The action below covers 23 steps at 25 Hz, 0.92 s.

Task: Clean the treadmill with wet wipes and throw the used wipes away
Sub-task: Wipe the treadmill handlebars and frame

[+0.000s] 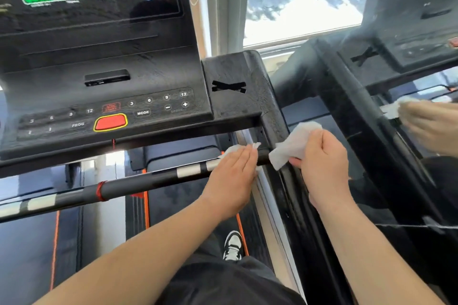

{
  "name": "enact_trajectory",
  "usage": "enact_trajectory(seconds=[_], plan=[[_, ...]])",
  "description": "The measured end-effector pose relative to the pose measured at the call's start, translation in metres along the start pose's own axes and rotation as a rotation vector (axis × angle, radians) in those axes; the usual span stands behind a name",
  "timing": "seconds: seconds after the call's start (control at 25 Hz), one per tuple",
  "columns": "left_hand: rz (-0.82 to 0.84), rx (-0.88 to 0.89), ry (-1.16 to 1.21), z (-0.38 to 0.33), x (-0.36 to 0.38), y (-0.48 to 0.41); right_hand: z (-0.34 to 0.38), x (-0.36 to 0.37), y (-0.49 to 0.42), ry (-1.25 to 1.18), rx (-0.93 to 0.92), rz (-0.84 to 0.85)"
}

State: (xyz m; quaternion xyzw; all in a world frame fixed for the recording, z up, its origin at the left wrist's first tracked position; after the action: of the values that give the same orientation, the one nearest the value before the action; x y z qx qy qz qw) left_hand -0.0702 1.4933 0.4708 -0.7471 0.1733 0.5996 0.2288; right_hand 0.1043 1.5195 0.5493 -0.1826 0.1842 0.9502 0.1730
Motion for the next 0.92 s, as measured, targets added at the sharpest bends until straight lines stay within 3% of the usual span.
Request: enact_trajectory(seconds=[0.08,0.16,0.24,0.28,0.36,0.52,0.64,0.76,0.92], plan=[[0.026,0.005,-0.029,0.023,-0.006,0.020,0.043,0.017,0.009,0.109,-0.234,-0.046],[0.132,-0.130,-0.027,0.059,-0.006,0.040,0.083,0.054,0.033,0.413,-0.609,-0.073],[0.186,-0.226,-0.012,0.082,-0.010,0.053,0.064,0.115,0.055,0.713,-0.897,0.055],[0.221,-0.249,0.004,0.090,-0.011,0.057,0.034,0.141,0.060,0.829,-0.954,0.162],[0.283,-0.273,0.031,0.100,-0.015,0.066,-0.019,0.170,0.057,1.025,-0.891,0.348],[0.449,-0.396,0.100,0.126,-0.012,0.070,-0.013,0.170,0.042,1.188,-0.838,0.381],[0.620,-0.502,0.128,0.132,-0.006,0.056,-0.010,0.195,0.020,1.366,-0.589,0.647],[0.452,-0.487,0.066,0.126,-0.016,0.061,-0.015,0.225,0.016,1.363,-0.452,0.830],[0.110,-0.351,0.082,0.117,-0.034,0.101,0.009,0.257,0.055,1.181,-0.562,0.813]])
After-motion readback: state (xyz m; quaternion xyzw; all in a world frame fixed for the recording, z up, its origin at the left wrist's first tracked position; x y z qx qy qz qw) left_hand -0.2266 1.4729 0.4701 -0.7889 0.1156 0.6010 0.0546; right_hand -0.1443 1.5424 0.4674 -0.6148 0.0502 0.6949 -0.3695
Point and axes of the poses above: each hand's wrist, its own y-axis away from the middle knuckle, its own x-axis out of the palm, z = x × y, the point moved 10 cm from there along -y, towards the middle knuckle, and after that the axes turned 8 degrees about x, right-handed, at the moved point
